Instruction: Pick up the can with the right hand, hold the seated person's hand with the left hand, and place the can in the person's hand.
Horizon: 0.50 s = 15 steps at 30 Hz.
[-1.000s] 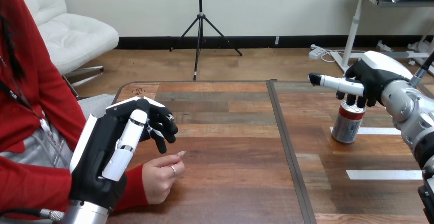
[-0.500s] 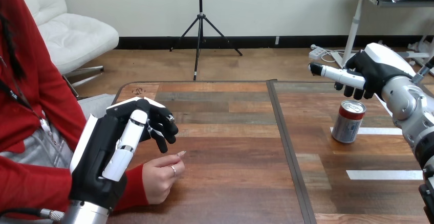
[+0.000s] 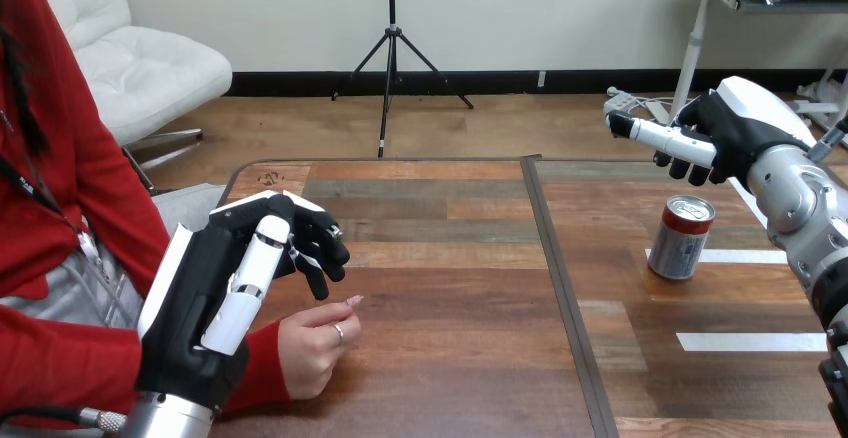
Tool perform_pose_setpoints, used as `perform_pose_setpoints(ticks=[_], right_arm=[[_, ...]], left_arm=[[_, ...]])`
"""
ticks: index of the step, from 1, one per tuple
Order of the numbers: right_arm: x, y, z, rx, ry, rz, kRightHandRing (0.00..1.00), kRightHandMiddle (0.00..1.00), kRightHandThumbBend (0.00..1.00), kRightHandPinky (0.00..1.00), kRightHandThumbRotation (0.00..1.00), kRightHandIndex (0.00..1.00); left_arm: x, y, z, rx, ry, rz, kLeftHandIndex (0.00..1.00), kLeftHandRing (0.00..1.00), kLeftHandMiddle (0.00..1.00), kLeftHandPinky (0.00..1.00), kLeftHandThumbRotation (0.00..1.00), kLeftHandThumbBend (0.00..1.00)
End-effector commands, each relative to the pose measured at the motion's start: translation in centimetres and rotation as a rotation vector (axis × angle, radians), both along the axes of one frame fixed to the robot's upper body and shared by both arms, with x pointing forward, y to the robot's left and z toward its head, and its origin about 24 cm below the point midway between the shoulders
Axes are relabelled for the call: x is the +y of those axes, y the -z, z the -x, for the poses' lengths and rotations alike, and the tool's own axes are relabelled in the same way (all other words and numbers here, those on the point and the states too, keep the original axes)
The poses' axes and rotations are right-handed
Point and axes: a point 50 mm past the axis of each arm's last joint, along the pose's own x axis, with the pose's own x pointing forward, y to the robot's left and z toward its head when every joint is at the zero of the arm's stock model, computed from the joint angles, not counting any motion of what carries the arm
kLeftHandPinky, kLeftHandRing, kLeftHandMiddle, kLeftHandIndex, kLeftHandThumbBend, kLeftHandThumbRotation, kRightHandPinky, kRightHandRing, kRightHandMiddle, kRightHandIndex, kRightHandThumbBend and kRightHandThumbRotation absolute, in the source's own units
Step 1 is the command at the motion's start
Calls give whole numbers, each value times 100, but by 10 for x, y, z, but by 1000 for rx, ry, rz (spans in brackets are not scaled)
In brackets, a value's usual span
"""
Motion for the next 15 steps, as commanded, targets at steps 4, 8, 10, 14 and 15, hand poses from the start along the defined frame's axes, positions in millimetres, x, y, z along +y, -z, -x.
perform_pose_setpoints(ticks=[4, 8, 10, 14, 15], right_arm=[[2, -36, -12, -76, -11, 22, 59, 60, 99, 58, 100, 59], [0, -33, -11, -47, -9, 43, 66, 67, 98, 62, 100, 65], [0, -32, -11, -28, -7, 55, 67, 69, 99, 63, 100, 67], [-1, -29, -10, 2, -2, 68, 71, 73, 100, 64, 100, 70], [-1, -28, -10, 5, -1, 69, 72, 73, 100, 64, 100, 70]], left_arm=[[-2, -10, -9, -57, 13, -13, 42, 40, 43, 27, 81, 11], [-2, -10, -8, -53, 17, -2, 42, 40, 43, 27, 81, 10], [-2, -10, -8, -51, 16, 0, 42, 40, 43, 27, 81, 10], [-3, -10, -8, -53, 14, -3, 42, 40, 43, 26, 80, 11], [-3, -10, -7, -54, 15, -3, 42, 40, 43, 26, 80, 11]])
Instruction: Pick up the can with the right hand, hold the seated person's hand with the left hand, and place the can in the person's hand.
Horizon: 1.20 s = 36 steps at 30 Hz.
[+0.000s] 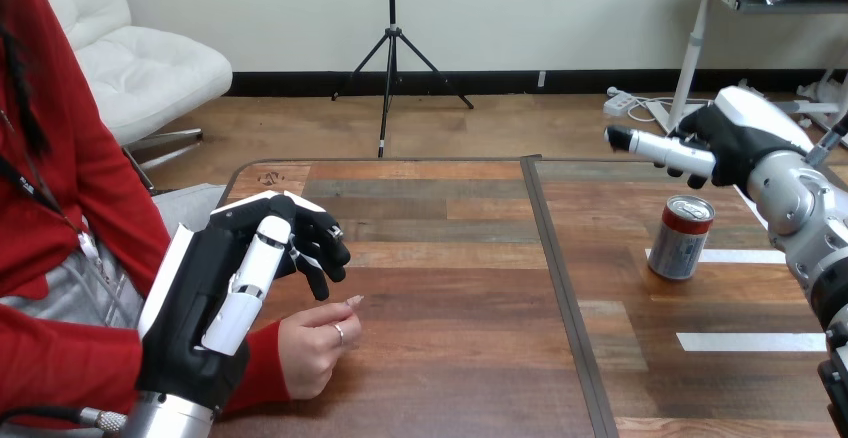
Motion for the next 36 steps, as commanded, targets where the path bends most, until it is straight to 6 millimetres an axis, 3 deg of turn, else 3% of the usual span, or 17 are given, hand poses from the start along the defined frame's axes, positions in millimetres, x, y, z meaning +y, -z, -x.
perform_pose_setpoints(ticks=[1, 7, 9, 14, 36], right_arm=[[0, -32, -11, -58, -4, 32, 72, 74, 100, 64, 100, 70], [-2, -25, -8, -23, 5, 16, 77, 79, 99, 67, 100, 74], [-2, -23, -8, -17, 5, 9, 82, 83, 98, 73, 100, 78], [-3, -18, -6, 13, 7, -5, 85, 86, 97, 77, 100, 81], [-3, 2, 1, 76, 22, -9, 84, 85, 100, 78, 100, 79]], left_arm=[[-2, -10, -7, -56, 12, -2, 42, 40, 43, 26, 80, 11], [-2, -10, -7, -66, 13, -10, 42, 39, 43, 26, 80, 10], [-2, -10, -7, -66, 13, -9, 42, 39, 43, 26, 80, 11], [-2, -10, -6, -62, 9, -8, 42, 39, 43, 26, 80, 12], [1, -11, -2, -69, 3, -5, 42, 39, 43, 27, 80, 8]])
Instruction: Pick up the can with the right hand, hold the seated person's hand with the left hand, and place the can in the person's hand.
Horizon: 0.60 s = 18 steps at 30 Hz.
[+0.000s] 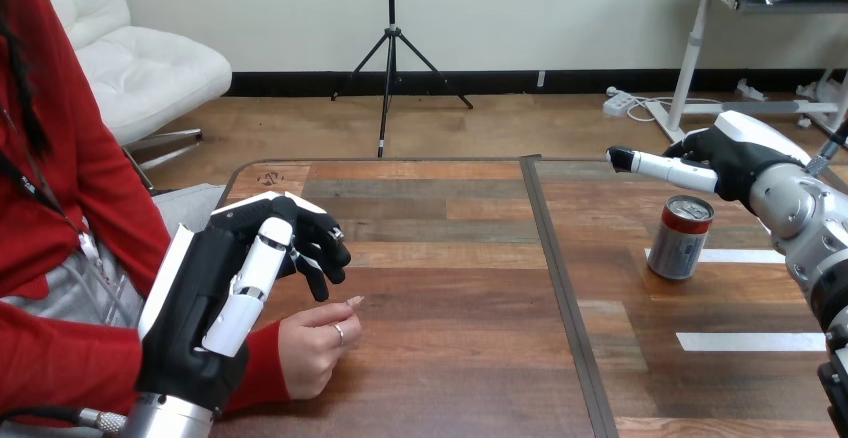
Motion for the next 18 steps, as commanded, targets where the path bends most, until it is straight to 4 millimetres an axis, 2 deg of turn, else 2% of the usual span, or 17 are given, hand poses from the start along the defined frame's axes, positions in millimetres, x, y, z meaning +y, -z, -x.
perform_pose_setpoints(ticks=[1, 9, 15, 18], right_arm=[[1, -4, -2, -15, 5, -16, 84, 84, 100, 78, 100, 79], [3, 3, 0, 5, 7, -32, 84, 85, 100, 78, 100, 81], [4, 6, 1, 13, 4, -24, 79, 82, 100, 72, 100, 80], [5, 9, 2, 30, 7, -23, 76, 79, 100, 66, 100, 79]], left_arm=[[1, -10, -3, -61, 3, 5, 42, 39, 43, 27, 80, 7], [3, -10, -1, -55, -10, -4, 42, 39, 44, 27, 79, 9], [3, -11, -1, -56, -12, -6, 42, 39, 43, 27, 79, 9], [4, -11, 0, -60, -14, -9, 42, 39, 43, 27, 79, 11]])
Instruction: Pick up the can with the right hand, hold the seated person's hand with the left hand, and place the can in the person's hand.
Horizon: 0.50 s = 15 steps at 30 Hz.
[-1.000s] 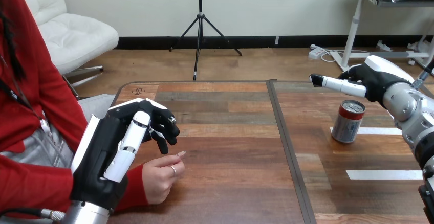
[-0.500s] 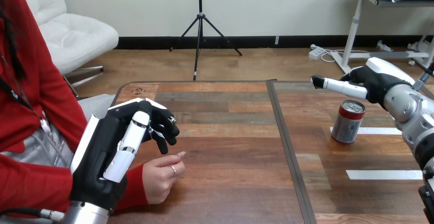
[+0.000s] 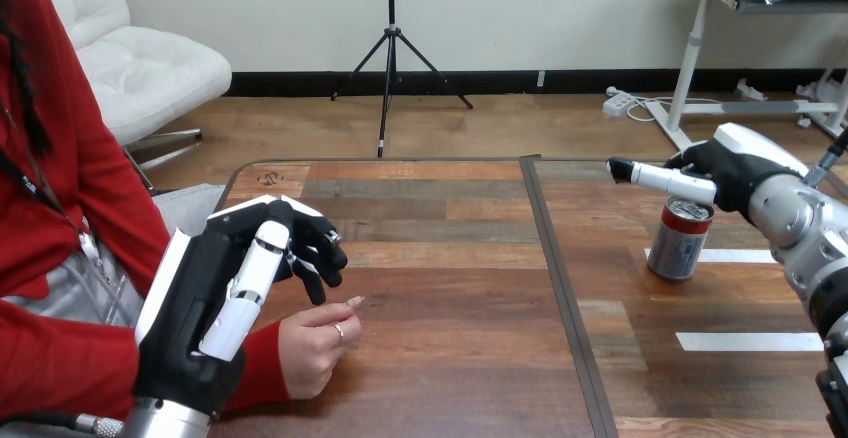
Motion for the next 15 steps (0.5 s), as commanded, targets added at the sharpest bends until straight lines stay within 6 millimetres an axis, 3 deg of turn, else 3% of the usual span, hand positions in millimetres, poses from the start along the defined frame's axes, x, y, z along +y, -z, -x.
perform_pose_setpoints(ticks=[1, 7, 8, 9, 12, 15], right_arm=[[6, 1, -2, 0, -1, -14, 75, 78, 100, 65, 100, 78], [7, 5, 0, 17, -1, -20, 72, 73, 100, 60, 100, 78], [7, 5, 0, 19, -1, -16, 61, 64, 100, 50, 100, 78], [7, 6, 0, 23, -1, -15, 57, 61, 100, 46, 100, 78], [8, 8, 0, 35, 1, -22, 58, 62, 100, 44, 100, 78], [9, 9, 1, 48, 2, -34, 65, 68, 100, 50, 100, 78]], left_arm=[[2, -13, -3, -72, -5, -11, 42, 39, 43, 27, 79, 11], [3, -13, -2, -69, -10, -19, 43, 40, 44, 28, 78, 12], [3, -13, -2, -70, -10, -17, 43, 40, 44, 28, 78, 12], [3, -13, -2, -71, -9, -16, 43, 40, 44, 28, 78, 12], [4, -13, -2, -72, -7, -16, 43, 40, 44, 28, 78, 12], [4, -14, -1, -74, -7, -19, 43, 40, 44, 28, 78, 12]])
